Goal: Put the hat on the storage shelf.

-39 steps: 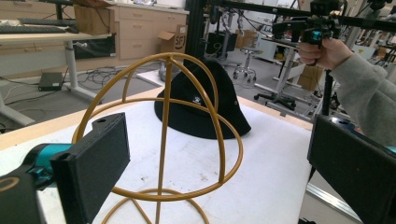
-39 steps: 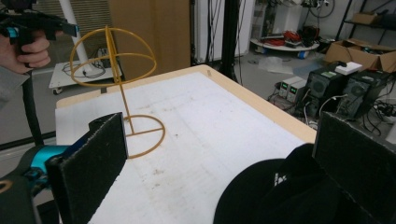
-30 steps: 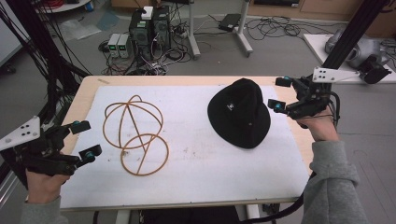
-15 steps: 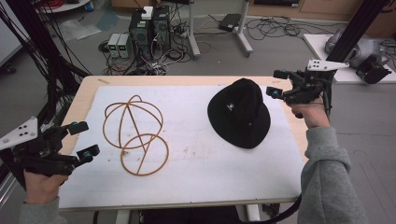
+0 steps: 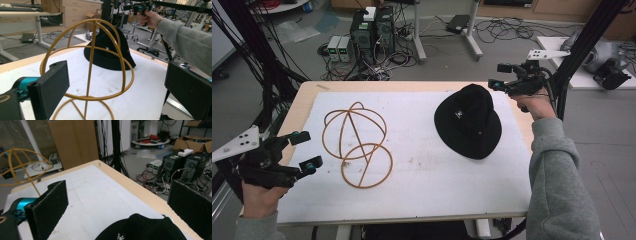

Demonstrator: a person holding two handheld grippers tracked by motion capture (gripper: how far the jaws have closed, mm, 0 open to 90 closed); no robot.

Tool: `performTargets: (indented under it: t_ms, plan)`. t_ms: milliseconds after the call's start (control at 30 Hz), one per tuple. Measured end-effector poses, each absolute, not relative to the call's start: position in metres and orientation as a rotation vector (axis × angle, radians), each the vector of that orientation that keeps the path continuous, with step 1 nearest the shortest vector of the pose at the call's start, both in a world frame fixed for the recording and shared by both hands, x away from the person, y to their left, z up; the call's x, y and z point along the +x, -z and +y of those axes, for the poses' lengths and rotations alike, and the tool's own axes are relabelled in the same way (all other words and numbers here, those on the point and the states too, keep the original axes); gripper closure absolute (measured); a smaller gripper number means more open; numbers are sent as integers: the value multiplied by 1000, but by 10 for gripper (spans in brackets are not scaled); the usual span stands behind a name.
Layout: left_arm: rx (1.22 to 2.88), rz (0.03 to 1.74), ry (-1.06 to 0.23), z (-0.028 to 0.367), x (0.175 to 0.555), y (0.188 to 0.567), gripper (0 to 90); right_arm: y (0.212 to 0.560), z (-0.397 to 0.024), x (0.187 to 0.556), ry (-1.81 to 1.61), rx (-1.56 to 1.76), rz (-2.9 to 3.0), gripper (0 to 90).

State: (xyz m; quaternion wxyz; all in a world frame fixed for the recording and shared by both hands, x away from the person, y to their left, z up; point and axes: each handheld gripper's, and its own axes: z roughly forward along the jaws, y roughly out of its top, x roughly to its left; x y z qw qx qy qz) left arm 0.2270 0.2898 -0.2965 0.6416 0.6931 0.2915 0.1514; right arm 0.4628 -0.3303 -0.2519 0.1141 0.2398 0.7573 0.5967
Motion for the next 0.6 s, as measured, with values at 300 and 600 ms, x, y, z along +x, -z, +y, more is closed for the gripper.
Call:
performTargets:
  t_ms: [300, 600]
  plan:
    - [1578, 671, -339, 292, 226, 297, 60, 263, -323, 473, -1692, 688, 2250, 24]
    - [1566, 679, -343, 297, 223, 297, 60, 284, -317, 483, -1634, 723, 2291, 24]
